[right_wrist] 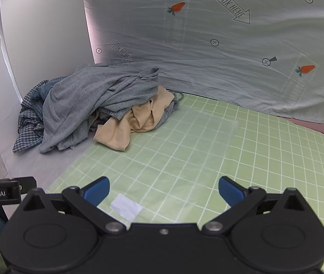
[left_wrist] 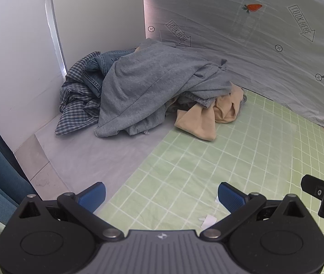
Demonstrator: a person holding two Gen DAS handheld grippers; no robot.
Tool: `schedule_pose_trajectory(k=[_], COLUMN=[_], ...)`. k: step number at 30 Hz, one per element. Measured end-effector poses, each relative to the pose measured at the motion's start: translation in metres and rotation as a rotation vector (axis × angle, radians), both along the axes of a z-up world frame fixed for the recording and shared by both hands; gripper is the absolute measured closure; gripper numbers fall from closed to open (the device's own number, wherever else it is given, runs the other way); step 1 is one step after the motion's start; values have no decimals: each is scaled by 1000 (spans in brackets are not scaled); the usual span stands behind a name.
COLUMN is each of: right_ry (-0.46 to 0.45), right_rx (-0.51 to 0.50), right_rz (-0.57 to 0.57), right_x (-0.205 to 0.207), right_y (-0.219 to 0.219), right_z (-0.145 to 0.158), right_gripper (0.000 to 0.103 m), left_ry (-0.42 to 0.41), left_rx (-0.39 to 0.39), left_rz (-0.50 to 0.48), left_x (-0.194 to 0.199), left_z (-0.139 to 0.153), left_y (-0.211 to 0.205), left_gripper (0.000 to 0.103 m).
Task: Fold clothes
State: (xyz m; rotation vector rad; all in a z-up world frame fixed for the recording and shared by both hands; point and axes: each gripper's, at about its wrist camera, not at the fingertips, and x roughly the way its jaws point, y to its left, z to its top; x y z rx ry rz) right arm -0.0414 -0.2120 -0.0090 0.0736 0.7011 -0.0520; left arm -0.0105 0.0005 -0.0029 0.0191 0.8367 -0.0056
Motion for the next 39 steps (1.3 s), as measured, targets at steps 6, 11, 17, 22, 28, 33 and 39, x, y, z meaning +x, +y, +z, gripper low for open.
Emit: schedule_pose_trajectory(k=[6,11,17,22,28,33,39], right_ry=[11,19,23,29,55,92,110], right_rx=[-7,-20,-38,-54,-86,-70,-25], right_rz=[4,6,2,5,33,54,99], right_x=[8,23,54,96,160,227,304], right_y=[-3,-10,-26,-36,-39,-34,-7], right_z=[-3,-4,-4,-7,-19,-36,-53], right_gripper=[0,0,0,0,2,6,14], left_ry=[0,4,7,19,71,116,163], left_rx=[-5,-18,-33,-34,13,59,58], left_rz=[7,24,78,163,230,239,253], left_x=[9,24,54,96,164,227,283], left_z=[-1,-2,-4,-10,-31,-53,-73], left_y=[-2,-5,-5,1,9,18,22], left_gripper=[0,0,0,0,0,1,12])
